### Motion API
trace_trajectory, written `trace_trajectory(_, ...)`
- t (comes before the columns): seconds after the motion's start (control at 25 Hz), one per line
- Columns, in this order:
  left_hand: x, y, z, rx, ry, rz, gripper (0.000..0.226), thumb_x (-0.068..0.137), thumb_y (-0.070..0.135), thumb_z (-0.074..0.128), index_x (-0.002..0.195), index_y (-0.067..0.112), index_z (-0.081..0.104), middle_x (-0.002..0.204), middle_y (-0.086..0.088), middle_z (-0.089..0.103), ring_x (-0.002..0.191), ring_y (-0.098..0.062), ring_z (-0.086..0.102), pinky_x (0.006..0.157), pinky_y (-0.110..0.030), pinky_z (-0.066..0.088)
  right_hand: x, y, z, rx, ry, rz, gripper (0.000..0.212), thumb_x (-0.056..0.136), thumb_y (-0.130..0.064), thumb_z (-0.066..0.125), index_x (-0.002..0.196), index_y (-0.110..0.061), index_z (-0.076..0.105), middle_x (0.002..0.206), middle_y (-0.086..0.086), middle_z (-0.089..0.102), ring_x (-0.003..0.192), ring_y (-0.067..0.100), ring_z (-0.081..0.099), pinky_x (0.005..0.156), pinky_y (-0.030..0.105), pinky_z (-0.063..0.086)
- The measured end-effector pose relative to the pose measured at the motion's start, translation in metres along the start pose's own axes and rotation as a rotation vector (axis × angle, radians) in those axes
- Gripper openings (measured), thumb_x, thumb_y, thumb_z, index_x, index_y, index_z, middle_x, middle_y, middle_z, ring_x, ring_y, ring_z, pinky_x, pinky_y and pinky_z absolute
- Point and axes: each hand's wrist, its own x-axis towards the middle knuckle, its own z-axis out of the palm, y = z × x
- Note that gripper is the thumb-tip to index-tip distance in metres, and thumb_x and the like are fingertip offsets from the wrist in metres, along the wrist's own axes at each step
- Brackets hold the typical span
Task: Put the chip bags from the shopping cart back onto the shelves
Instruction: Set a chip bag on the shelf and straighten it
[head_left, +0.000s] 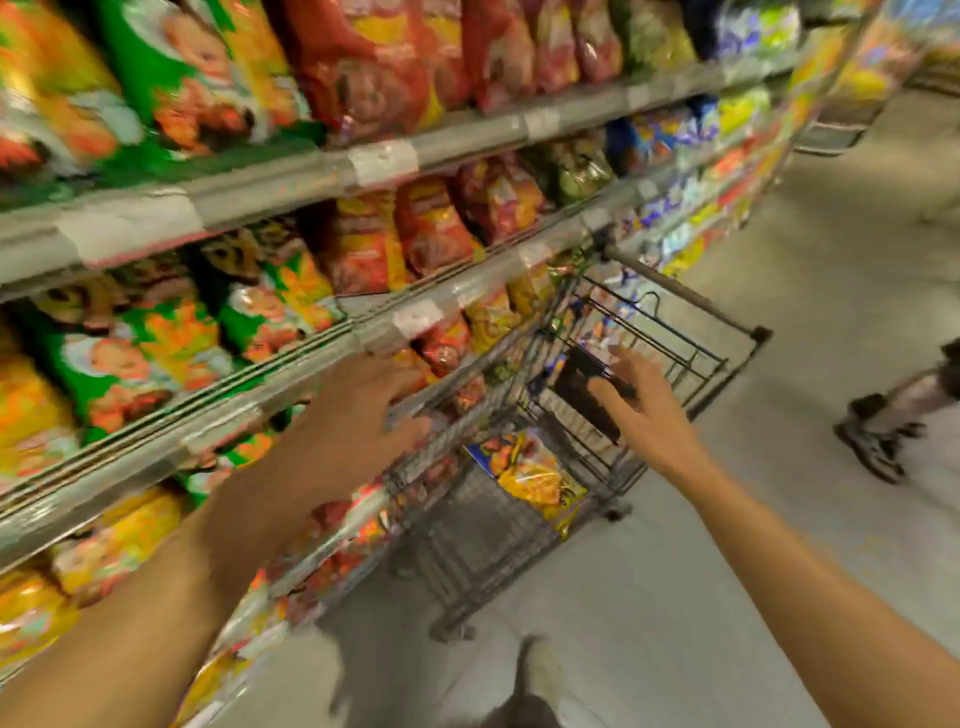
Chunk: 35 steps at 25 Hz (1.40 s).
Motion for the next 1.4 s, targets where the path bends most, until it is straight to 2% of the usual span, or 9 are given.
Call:
trace_trajectory(0.16, 0.091, -0.01, 0.1, -0.088, -0.238, -0.095, 0.057, 0.093, 0.046, 0.063, 0.136, 0.009, 0.059, 0.13, -0.012, 0.057, 0.126, -0.03, 0.048, 0.106, -0.035, 0.035, 0.064, 0.099, 0.01, 0.079, -0.156, 0.345, 0.056, 0.098, -0.034, 0.065, 0.147, -0.015, 0.045, 0.125, 0.006, 0.061, 0.107, 0.017, 0.059, 0.087, 0.029, 0.047)
trace_trajectory(0.4, 0.235, -0.07, 0.263, -0.103, -0.478, -0.358, 0.051, 0.094, 0.039, 0.065, 0.138, 0.016, 0.058, 0.13, -0.012, 0.059, 0.124, -0.031, 0.052, 0.102, -0.04, 0.042, 0.15, 0.221, 0.164, 0.732, -0.295, 1.217, 0.047, 0.099, -0.042, 0.062, 0.13, -0.008, 0.056, 0.106, 0.015, 0.054, 0.085, 0.025, 0.054, 0.078, 0.04, 0.051)
trace_trajectory(0.64, 0.32, -0.132, 0.419, -0.126, -0.728, -0.527, 0.054, 0.096, 0.032, 0.065, 0.143, 0.008, 0.052, 0.14, -0.021, 0.051, 0.121, -0.04, 0.056, 0.102, -0.05, 0.047, 0.169, 0.293, 0.287, 1.138, 0.21, 1.928, 0.074, 0.09, -0.066, 0.059, 0.146, -0.019, 0.046, 0.142, 0.013, 0.053, 0.127, 0.035, 0.054, 0.098, 0.047, 0.044)
trace_trajectory(0.72, 0.326, -0.144, 0.453, -0.116, -0.773, -0.526, 0.054, 0.097, 0.033, 0.063, 0.144, 0.008, 0.05, 0.141, -0.02, 0.051, 0.118, -0.04, 0.057, 0.101, -0.05, 0.048, 0.174, 0.31, 0.308, 0.949, 0.298, 1.947, 0.078, 0.09, -0.066, 0.06, 0.146, -0.013, 0.046, 0.143, 0.016, 0.053, 0.127, 0.037, 0.055, 0.095, 0.045, 0.049)
trace_trajectory(0.92, 0.32, -0.162, 0.491, -0.043, -0.785, -0.484, 0.05, 0.098, 0.034, 0.063, 0.141, 0.011, 0.053, 0.141, -0.015, 0.049, 0.124, -0.035, 0.051, 0.098, -0.04, 0.044, 0.185, 0.361, 0.299, 0.092, 0.133, 1.68, 0.064, 0.088, -0.038, 0.071, 0.135, -0.003, 0.047, 0.136, 0.021, 0.05, 0.125, 0.04, 0.051, 0.1, 0.049, 0.048)
trace_trajectory(1.16, 0.361, -0.175, 0.548, -0.135, -0.76, -0.425, 0.045, 0.102, 0.032, 0.052, 0.138, 0.004, 0.052, 0.138, -0.023, 0.052, 0.128, -0.039, 0.049, 0.102, -0.044, 0.043, 0.225, 0.406, 0.257, -0.411, -0.452, 0.895, 0.059, 0.091, -0.036, 0.068, 0.142, -0.018, 0.042, 0.146, 0.011, 0.037, 0.139, 0.035, 0.035, 0.107, 0.049, 0.042)
trace_trajectory(1.2, 0.366, -0.176, 0.559, -0.16, -0.788, -0.437, 0.05, 0.1, 0.034, 0.057, 0.141, 0.005, 0.05, 0.14, -0.023, 0.053, 0.129, -0.037, 0.049, 0.1, -0.04, 0.043, 0.23, 0.412, 0.255, -0.392, -0.408, 0.932, 0.06, 0.093, -0.036, 0.067, 0.143, -0.016, 0.042, 0.149, 0.012, 0.035, 0.14, 0.036, 0.035, 0.108, 0.048, 0.042)
trace_trajectory(1.28, 0.367, -0.182, 0.579, -0.152, -0.863, -0.482, 0.071, 0.091, 0.038, 0.069, 0.149, 0.008, 0.041, 0.146, -0.023, 0.049, 0.133, -0.037, 0.047, 0.101, -0.037, 0.041, 0.232, 0.412, 0.257, -0.182, -0.17, 1.334, 0.07, 0.091, -0.046, 0.069, 0.144, -0.01, 0.041, 0.15, 0.017, 0.04, 0.137, 0.038, 0.043, 0.111, 0.047, 0.042)
trace_trajectory(1.4, 0.358, -0.19, 0.595, -0.227, -0.91, -0.609, 0.088, 0.083, 0.033, 0.079, 0.153, 0.013, 0.03, 0.146, -0.02, 0.049, 0.132, -0.037, 0.05, 0.106, -0.042, 0.045, 0.21, 0.381, 0.275, 0.647, 0.189, 1.835, 0.063, 0.089, -0.063, 0.064, 0.128, -0.014, 0.057, 0.135, 0.019, 0.059, 0.108, 0.037, 0.063, 0.096, 0.053, 0.051)
